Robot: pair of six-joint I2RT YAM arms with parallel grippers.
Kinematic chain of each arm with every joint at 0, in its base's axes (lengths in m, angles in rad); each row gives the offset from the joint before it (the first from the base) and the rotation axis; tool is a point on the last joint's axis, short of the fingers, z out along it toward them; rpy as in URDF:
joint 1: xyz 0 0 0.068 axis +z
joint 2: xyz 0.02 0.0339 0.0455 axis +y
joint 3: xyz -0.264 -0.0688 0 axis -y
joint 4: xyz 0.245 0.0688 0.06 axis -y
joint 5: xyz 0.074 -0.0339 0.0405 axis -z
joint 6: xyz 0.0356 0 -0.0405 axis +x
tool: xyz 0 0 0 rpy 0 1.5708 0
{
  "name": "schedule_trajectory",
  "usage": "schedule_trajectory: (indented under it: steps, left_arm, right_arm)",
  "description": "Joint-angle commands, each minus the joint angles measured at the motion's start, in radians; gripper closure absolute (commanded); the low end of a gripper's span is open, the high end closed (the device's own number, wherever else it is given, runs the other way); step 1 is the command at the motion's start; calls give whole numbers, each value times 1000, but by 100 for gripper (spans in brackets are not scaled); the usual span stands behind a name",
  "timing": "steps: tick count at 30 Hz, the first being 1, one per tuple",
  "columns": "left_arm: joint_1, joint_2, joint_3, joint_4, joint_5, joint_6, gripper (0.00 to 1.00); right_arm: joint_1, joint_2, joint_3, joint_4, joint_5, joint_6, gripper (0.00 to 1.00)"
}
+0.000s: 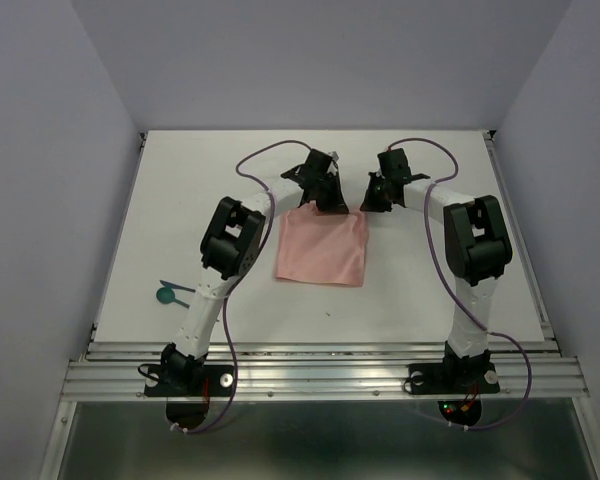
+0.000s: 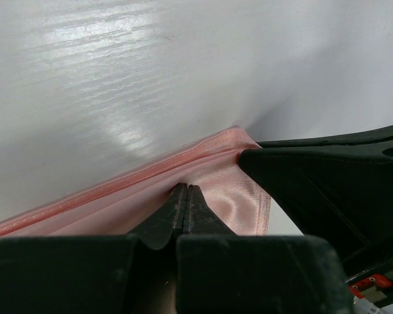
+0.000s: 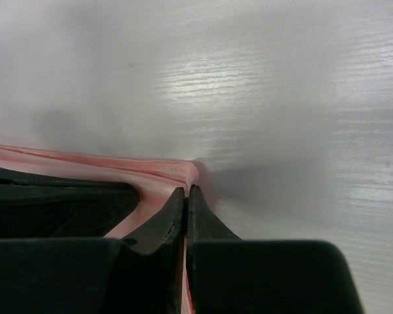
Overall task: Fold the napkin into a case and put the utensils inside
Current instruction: Pick up the lower triangle-folded napkin from the center of the board.
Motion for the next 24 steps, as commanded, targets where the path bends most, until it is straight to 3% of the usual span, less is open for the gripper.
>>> schedule_trajectory:
  steps: [1,24]
  left_arm:
    - [10,-109,-15,-12,-15,28,100]
    - [19,-41,-29,-26,-43,31,100]
  right_arm:
    - [-5,-34,6,19,-3,-1,99]
    - [-5,-43,9,16,-22,2,99]
